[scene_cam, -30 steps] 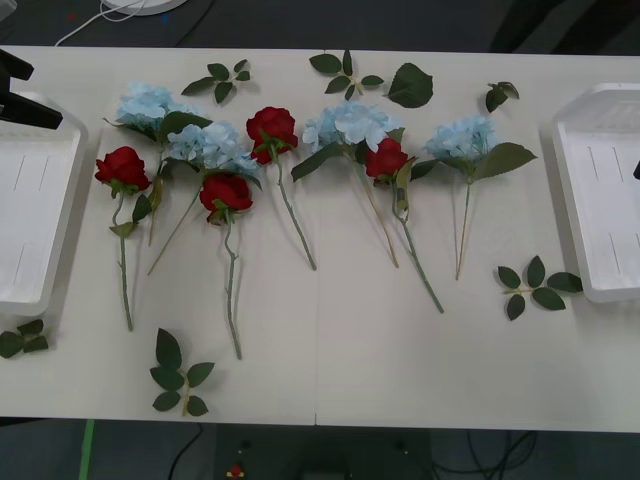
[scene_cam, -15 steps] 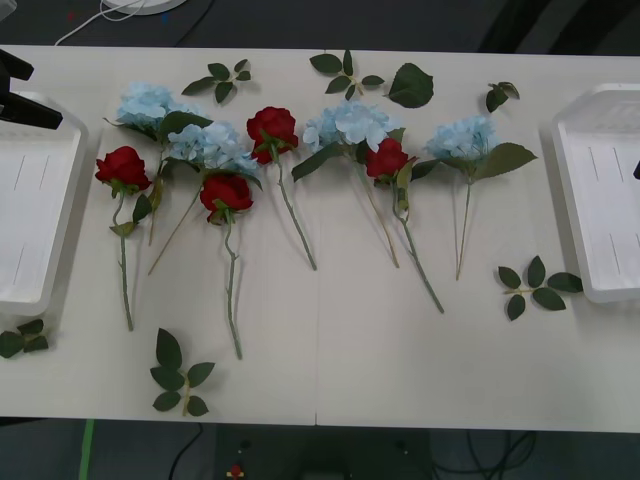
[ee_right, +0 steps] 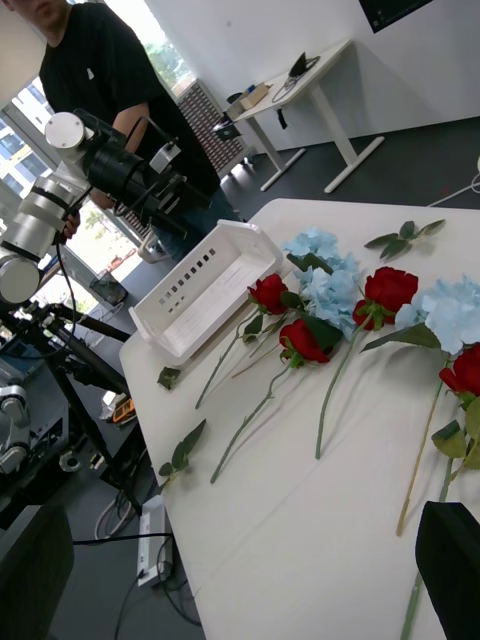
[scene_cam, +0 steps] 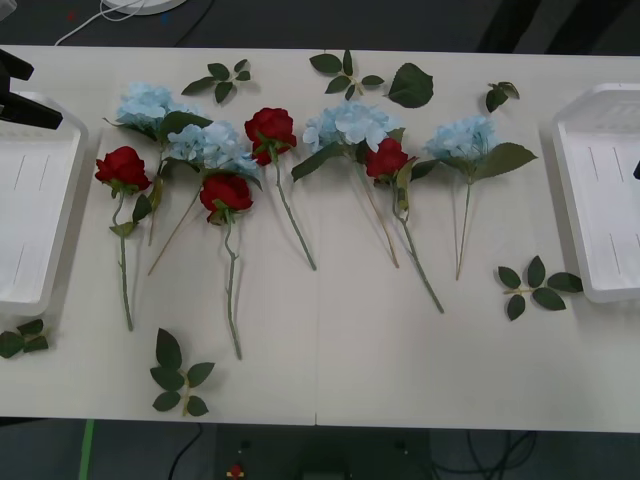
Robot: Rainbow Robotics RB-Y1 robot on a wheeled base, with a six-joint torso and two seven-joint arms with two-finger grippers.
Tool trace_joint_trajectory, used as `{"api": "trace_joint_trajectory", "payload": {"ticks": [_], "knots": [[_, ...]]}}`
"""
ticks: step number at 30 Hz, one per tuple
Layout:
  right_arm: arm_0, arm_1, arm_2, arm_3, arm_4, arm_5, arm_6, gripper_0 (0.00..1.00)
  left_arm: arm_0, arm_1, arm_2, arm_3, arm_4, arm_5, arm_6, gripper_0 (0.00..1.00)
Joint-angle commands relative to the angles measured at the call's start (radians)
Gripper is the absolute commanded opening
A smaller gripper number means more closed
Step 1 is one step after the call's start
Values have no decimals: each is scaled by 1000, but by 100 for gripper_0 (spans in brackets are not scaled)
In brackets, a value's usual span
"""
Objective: Place the red flowers into the right box and the blue flowers into the left box. If a person shows an open palm, hand one flower to the person first, then continue sorting.
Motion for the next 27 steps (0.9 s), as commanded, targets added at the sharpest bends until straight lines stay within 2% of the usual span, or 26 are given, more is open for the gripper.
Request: {"api": "trace_joint_trajectory", "payload": {"ticks": [1,27], "knots": [[-14,-32,-12,-4,-8,7,-10,100,-14,10,-7,-10,9,-3,-42,100],[-14,-32,-12,-4,-8,7,-10,100,-14,10,-7,-10,9,-3,-42,100]]}}
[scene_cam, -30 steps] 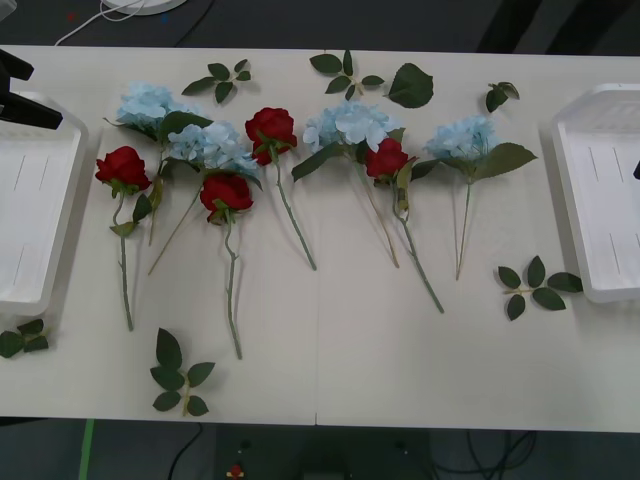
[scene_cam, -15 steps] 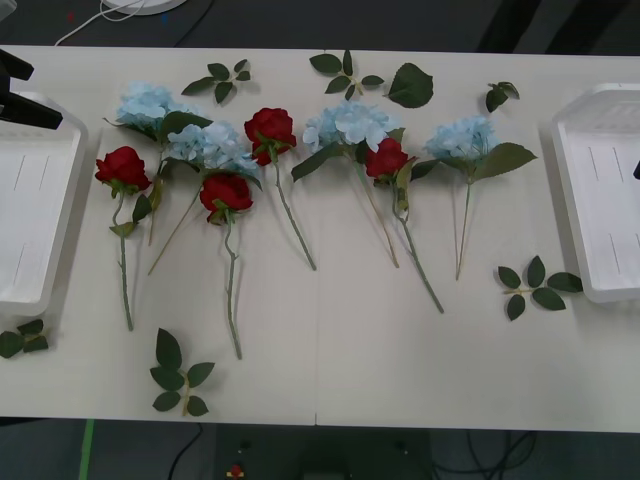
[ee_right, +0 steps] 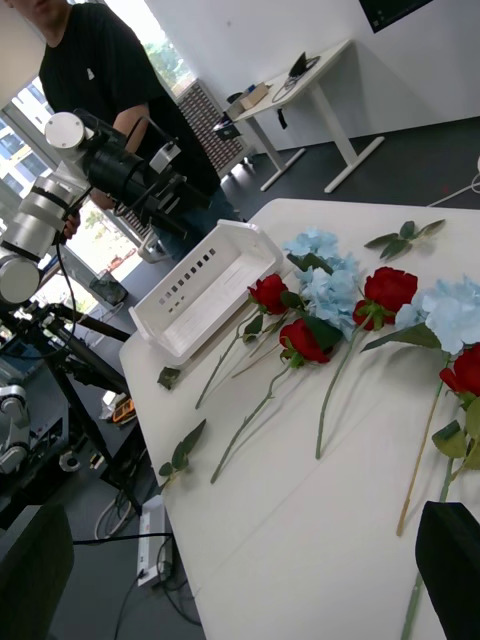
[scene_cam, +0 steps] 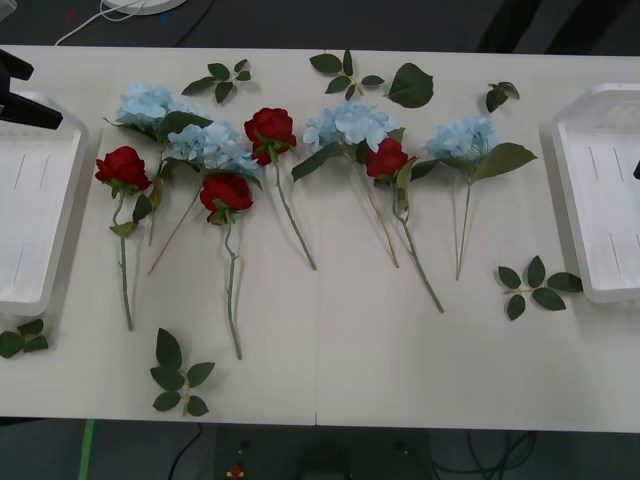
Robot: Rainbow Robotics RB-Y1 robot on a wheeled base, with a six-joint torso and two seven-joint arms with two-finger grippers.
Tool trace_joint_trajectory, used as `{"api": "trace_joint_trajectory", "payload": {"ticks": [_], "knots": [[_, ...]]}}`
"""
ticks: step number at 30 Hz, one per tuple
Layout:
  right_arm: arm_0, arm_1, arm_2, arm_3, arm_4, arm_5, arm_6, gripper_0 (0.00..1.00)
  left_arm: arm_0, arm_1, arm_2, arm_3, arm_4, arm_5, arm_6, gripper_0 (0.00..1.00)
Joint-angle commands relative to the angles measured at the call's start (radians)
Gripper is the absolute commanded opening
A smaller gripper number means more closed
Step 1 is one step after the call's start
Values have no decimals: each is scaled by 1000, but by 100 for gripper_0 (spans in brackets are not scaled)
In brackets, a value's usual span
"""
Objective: Place the red flowers into the right box and the blue flowers into the left box. If a person shows an open palm, hand one flower to the person first, then continue sorting.
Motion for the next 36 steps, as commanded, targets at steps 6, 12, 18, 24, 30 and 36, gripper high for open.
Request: {"api": "trace_joint_trajectory", "payload": {"ticks": [6,12,18,24,30,36], "knots": [[-14,-32,-12,-4,-8,7,-10,100,-14,10,-7,-10,9,-3,-42,100],[-14,-32,-12,-4,-8,7,-10,100,19,-13,-15,7,12,-4,-43,100],[-14,-32,-12,-4,-8,7,-10,100,2,-7,-12,5,55,-7,-30,100],[33,-66,20,26,4,-35,-10,100,-31,-7,-30,7,9,48,207,100],[27,-86,20,-10,82,-124,-10,100,-62,1,-147,7,-44,49,582,100],[-5,-88,20,-132,364,-282,-10,100,-88,2,-276,7,-51,51,970,100]]}}
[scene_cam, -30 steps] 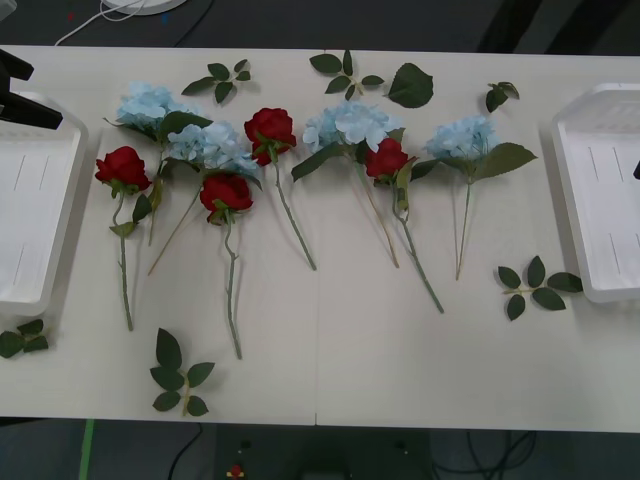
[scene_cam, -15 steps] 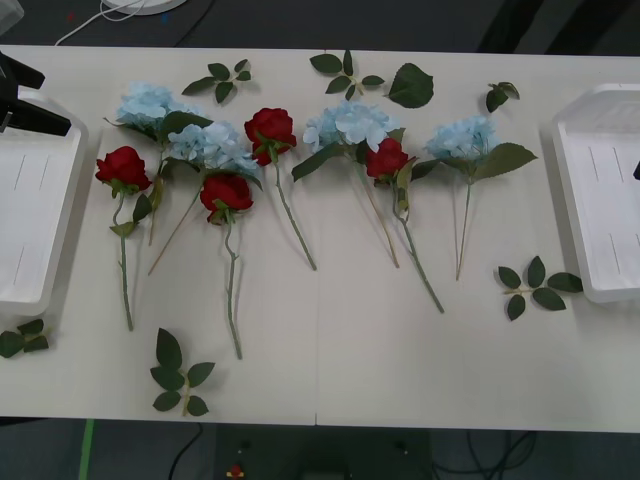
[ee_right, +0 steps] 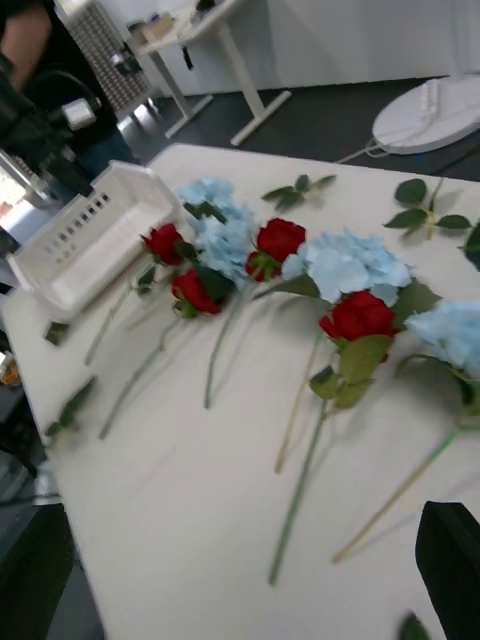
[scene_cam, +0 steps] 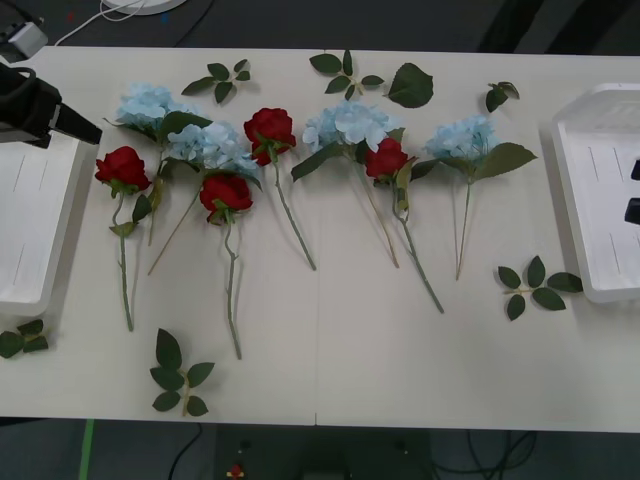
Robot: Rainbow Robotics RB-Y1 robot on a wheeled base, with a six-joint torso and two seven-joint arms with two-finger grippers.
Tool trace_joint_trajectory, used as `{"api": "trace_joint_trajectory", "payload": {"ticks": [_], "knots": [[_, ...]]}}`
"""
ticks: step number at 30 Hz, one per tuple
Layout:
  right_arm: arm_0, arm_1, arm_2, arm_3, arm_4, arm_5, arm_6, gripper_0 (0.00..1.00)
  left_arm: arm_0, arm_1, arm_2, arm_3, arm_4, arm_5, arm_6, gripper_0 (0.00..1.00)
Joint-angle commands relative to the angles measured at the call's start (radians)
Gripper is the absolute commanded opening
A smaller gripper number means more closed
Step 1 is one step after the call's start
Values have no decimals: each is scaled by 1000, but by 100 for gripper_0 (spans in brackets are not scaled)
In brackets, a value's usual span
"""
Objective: Place the red flowers into the right box and the blue flowers into the left box. If a person shows an open palm, hand one flower to the person first, then continue sorting.
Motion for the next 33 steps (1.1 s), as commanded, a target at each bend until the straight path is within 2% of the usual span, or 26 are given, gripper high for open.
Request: {"api": "trace_joint_trajectory", "payload": {"ticks": [1,8,10,14,22,29,33], "knots": [[-34,-44,3,-109,230,-80,-24,100,-66,11,-102,-5,8,6,132,100],[-109,-20,32,-253,649,-85,-668,100,-59,13,-261,54,100,-73,332,100],[-151,-4,75,-273,732,-85,-818,100,-59,11,-283,88,114,-104,335,100],[-292,16,232,-267,881,-85,-1108,100,-59,11,-321,163,114,-165,341,100],[-600,79,534,-141,1092,-56,-1341,100,-56,13,-379,229,112,-267,352,100],[-823,204,655,38,1284,96,-1490,100,-17,11,-461,229,137,-415,376,100],[-922,249,745,149,1382,111,-1524,100,1,11,-523,229,149,-503,393,100]]}}
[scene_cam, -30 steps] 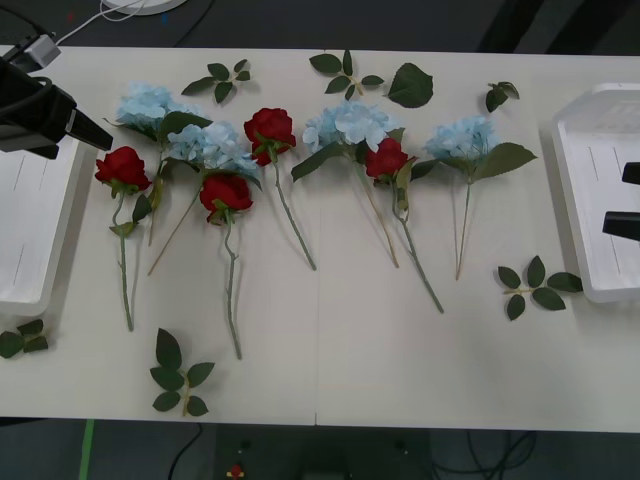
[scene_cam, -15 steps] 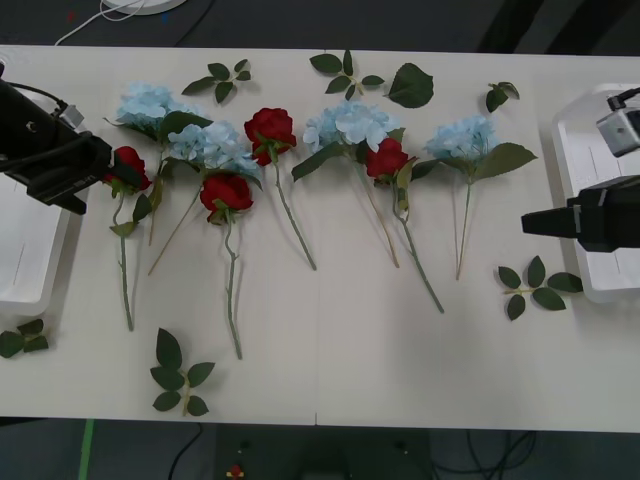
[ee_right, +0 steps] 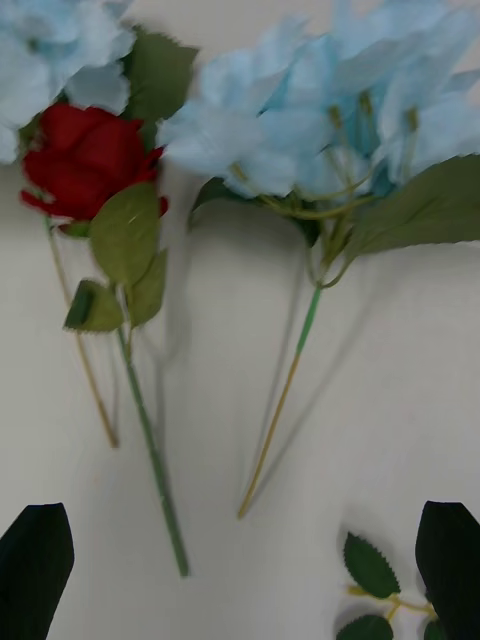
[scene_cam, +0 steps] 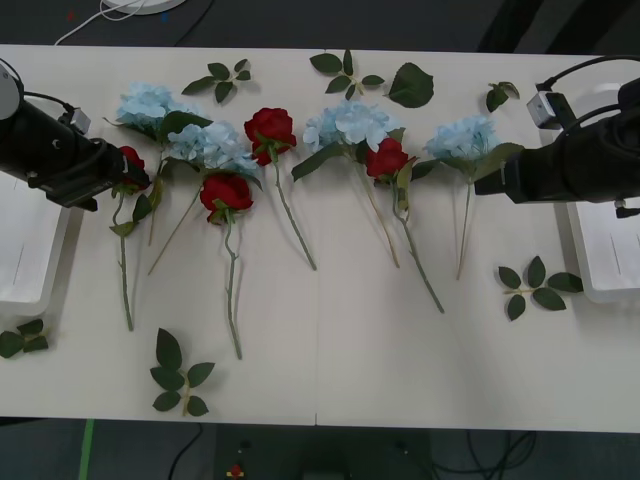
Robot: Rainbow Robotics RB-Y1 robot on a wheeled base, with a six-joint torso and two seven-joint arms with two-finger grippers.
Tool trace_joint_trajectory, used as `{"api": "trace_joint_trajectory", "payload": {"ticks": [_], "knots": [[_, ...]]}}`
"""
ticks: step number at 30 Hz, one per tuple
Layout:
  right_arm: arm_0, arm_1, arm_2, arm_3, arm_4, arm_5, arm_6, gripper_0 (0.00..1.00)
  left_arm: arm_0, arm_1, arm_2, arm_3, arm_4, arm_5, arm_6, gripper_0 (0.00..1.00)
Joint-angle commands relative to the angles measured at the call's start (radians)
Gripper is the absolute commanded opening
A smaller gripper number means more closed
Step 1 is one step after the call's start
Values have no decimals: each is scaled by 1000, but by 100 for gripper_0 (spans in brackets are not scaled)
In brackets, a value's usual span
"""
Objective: Place the red flowers into the right box and the blue flowers into the left box. If a person shows an open palm, hand one flower to the person first, then continue sorting.
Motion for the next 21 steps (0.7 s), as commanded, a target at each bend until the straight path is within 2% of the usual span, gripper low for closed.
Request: {"api": "trace_joint_trajectory", "payload": {"ticks": [1,6,12,21], "knots": [[-139,53,113,112,101,7,-14,100,19,11,-77,-4,28,-103,-2,100],[-213,124,208,237,216,-1,-32,100,42,13,-116,-4,25,-175,7,100],[-276,216,289,389,258,-55,-40,100,67,13,-126,-4,12,-224,13,100],[-320,320,307,556,311,-122,-51,100,73,11,-183,50,-1,-301,13,100]]}}
